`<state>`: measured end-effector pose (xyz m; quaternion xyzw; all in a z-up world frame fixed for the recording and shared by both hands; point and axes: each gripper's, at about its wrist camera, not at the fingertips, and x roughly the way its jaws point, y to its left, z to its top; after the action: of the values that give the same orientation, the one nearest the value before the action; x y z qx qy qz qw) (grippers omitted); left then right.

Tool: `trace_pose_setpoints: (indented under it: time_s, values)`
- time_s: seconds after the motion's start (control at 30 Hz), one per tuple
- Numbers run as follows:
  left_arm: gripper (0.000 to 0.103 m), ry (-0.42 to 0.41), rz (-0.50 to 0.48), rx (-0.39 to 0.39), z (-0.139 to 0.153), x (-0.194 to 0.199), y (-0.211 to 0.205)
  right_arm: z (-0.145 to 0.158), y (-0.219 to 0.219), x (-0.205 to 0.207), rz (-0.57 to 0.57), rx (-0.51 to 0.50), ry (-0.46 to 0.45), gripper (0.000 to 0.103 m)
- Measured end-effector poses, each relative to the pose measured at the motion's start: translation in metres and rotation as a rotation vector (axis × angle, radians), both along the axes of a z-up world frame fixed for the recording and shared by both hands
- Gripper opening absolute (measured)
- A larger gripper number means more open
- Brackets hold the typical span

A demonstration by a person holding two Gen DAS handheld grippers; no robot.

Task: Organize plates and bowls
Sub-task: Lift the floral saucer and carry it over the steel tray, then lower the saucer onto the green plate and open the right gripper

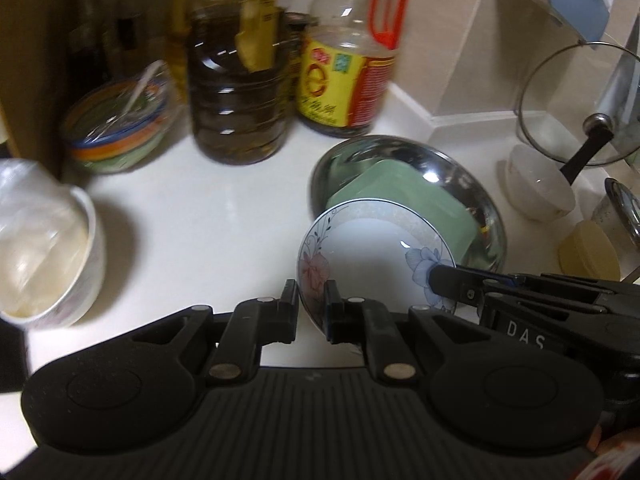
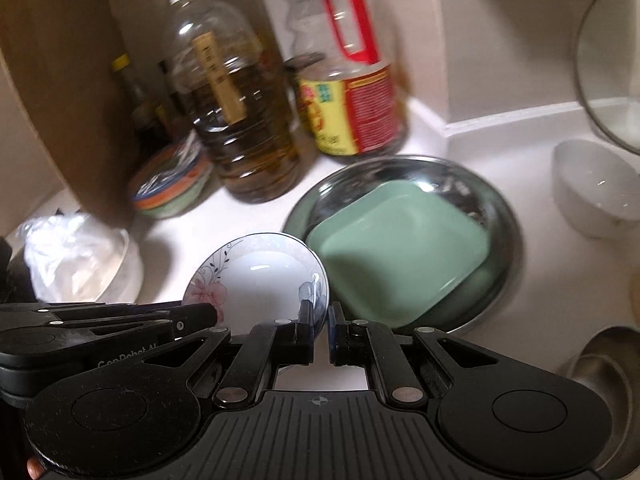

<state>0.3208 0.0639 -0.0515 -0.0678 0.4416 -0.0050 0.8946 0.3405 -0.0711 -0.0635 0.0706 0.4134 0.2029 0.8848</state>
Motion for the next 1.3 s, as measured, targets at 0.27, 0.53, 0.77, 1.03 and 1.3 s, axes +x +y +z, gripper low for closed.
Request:
trace_pose_setpoints:
  time_s: [0.27, 0.53, 0.77, 1.03, 1.3]
  values:
    - [0.011, -0.007, -0.042, 0.007, -0.005, 0.031, -0.026, 0.001, -0.029, 0.022, -0.048, 0.006, -0.001, 0.007]
    - [0.011, -0.001, -0.075, 0.016, -0.013, 0.054, -0.046, -0.005, -0.050, 0.044, -0.083, 0.002, 0.014, 0.007]
    - [0.011, 0.016, -0.087, 0.028, -0.025, 0.074, -0.056, -0.013, -0.059, 0.062, -0.101, -0.002, 0.029, 0.007]
    - [0.011, 0.047, -0.102, 0.031, -0.039, 0.089, -0.060, -0.027, -0.063, 0.076, -0.115, -0.013, 0.063, 0.007]
    - [0.011, 0.068, -0.106, 0.033, -0.049, 0.099, -0.059, -0.037, -0.061, 0.085, -0.123, -0.023, 0.086, 0.007]
